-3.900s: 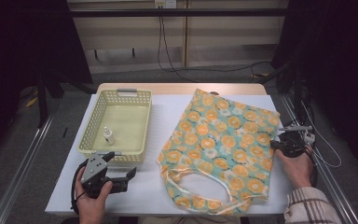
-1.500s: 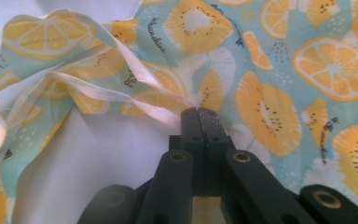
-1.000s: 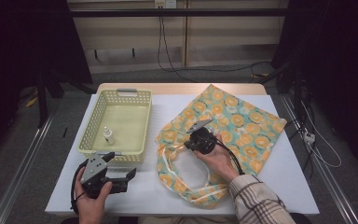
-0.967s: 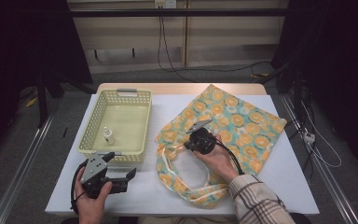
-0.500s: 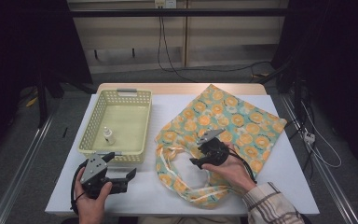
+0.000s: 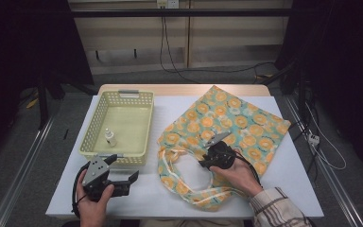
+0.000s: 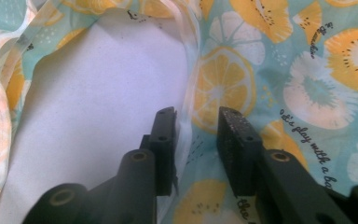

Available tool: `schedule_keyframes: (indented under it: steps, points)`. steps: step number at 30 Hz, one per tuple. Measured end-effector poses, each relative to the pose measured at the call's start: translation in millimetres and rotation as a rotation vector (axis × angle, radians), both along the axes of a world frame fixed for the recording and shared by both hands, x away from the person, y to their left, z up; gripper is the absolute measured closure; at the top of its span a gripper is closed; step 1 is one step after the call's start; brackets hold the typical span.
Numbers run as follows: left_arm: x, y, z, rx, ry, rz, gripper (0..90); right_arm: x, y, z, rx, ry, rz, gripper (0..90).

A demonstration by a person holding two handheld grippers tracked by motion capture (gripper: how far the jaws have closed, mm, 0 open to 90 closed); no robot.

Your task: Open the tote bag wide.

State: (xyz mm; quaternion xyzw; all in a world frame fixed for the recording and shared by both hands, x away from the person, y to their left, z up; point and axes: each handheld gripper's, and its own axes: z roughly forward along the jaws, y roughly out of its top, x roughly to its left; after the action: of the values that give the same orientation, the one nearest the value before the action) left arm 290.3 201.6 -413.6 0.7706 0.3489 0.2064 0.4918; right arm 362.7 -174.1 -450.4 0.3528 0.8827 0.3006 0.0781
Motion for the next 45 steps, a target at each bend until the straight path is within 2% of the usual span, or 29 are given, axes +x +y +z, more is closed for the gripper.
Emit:
schedule_keyframes:
  steps: [2,3,7,9,12,14,15,22,28,32,45]
  points:
    - [-0.2,-0.2,0.1,-0.001,-0.001,0.002,6.2,0.2,1.0,0.6,-0.003,0.007,0.001,76.4]
    - [-0.1,-0.2,0.2,-0.001,-0.002,0.003,6.2,0.7,1.5,0.9,0.0,0.016,0.005,83.2]
    - [-0.5,-0.3,0.3,-0.008,-0.001,0.006,6.2,4.2,3.7,2.5,-0.008,0.042,0.001,90.0]
    - [-0.7,-0.3,0.3,-0.009,-0.001,0.005,6.2,6.1,2.5,2.7,0.008,0.069,-0.008,90.0]
    - [-0.3,0.1,0.3,-0.002,-0.002,0.001,6.2,5.8,2.7,3.4,0.007,0.06,-0.012,90.0]
    - [-0.5,-0.1,0.2,-0.011,0.0,0.003,6.2,4.7,2.8,5.0,0.018,0.046,-0.003,90.0]
    - [-0.6,0.0,0.3,-0.012,-0.001,0.004,6.2,3.3,2.6,7.5,0.031,0.053,-0.01,90.0]
    - [-0.7,-0.4,0.4,-0.009,-0.001,0.005,6.2,0.3,-2.0,25.0,0.091,-0.001,-0.004,90.0]
    - [-0.4,-0.8,0.5,-0.009,-0.002,0.002,6.2,1.6,-10.9,42.8,0.158,-0.045,-0.031,90.0]
    - [-0.9,-0.8,0.7,-0.007,-0.004,0.002,6.2,1.8,-15.6,55.1,0.178,-0.082,-0.033,90.0]
    - [-0.6,-0.3,0.5,-0.008,-0.003,0.003,6.2,15.3,-35.1,95.2,0.273,-0.203,-0.086,90.0]
